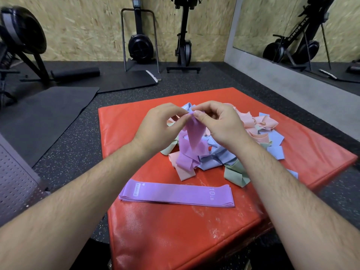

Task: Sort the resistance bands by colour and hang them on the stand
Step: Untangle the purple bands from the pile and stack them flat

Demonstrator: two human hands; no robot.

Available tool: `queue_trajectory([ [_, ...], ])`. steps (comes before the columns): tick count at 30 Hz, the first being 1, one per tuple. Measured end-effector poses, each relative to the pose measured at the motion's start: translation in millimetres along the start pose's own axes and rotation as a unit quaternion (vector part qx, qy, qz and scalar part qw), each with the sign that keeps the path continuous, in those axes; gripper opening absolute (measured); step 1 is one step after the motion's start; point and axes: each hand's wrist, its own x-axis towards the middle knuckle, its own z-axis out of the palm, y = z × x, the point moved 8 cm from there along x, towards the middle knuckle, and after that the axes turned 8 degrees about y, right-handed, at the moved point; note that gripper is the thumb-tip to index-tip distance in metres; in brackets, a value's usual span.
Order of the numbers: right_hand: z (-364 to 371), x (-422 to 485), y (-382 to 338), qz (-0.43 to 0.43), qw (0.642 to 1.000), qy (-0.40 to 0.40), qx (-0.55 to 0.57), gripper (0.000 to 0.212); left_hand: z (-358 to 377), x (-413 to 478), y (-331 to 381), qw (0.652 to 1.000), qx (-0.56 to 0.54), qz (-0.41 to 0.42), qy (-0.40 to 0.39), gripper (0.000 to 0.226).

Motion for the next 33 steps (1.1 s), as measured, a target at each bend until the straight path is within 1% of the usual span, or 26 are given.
queue_trajectory([
  [6,0.4,-2.5,4.7,0.001,1.0,-0.016,-0.011,0.011,5.4,-0.6,-1.5,1.0,-0.005,-0.003,-0.014,0.016],
  [11,-4.5,1.0,9.6,0.016,1.0,0.008,-0.004,0.012,10.9,-1.5,-12.7,0.996,-0.041,-0.077,-0.005,0.009],
  [14,-5.2,1.9,10.4,0.024,1.0,0.012,0.007,0.012,12.3,-2.2,-14.6,0.988,-0.095,-0.123,0.001,0.009],
  [20,-3.6,1.2,5.0,0.001,1.0,0.011,-0.011,0.009,10.5,-0.8,-14.9,0.976,-0.151,-0.156,0.013,0.011],
  [22,-3.5,1.0,5.2,0.003,1.0,0.013,-0.017,0.009,12.6,-1.7,-18.0,0.964,-0.187,-0.187,0.009,0.011],
  [25,-4.4,0.7,7.8,0.023,1.0,0.021,-0.002,0.009,16.7,-3.8,-21.8,0.931,-0.264,-0.25,0.009,0.015],
  [27,-5.0,0.7,9.3,0.034,0.999,0.029,0.005,0.009,18.8,-4.4,-24.9,0.914,-0.294,-0.278,0.013,0.015],
  [29,-5.4,0.5,10.0,0.041,0.998,0.038,0.007,0.009,20.2,-5.0,-27.7,0.906,-0.304,-0.293,0.017,0.014],
  [33,-6.8,0.6,11.9,0.066,0.996,0.053,0.008,0.011,23.6,-6.3,-30.0,0.901,-0.311,-0.302,0.007,0.013],
])
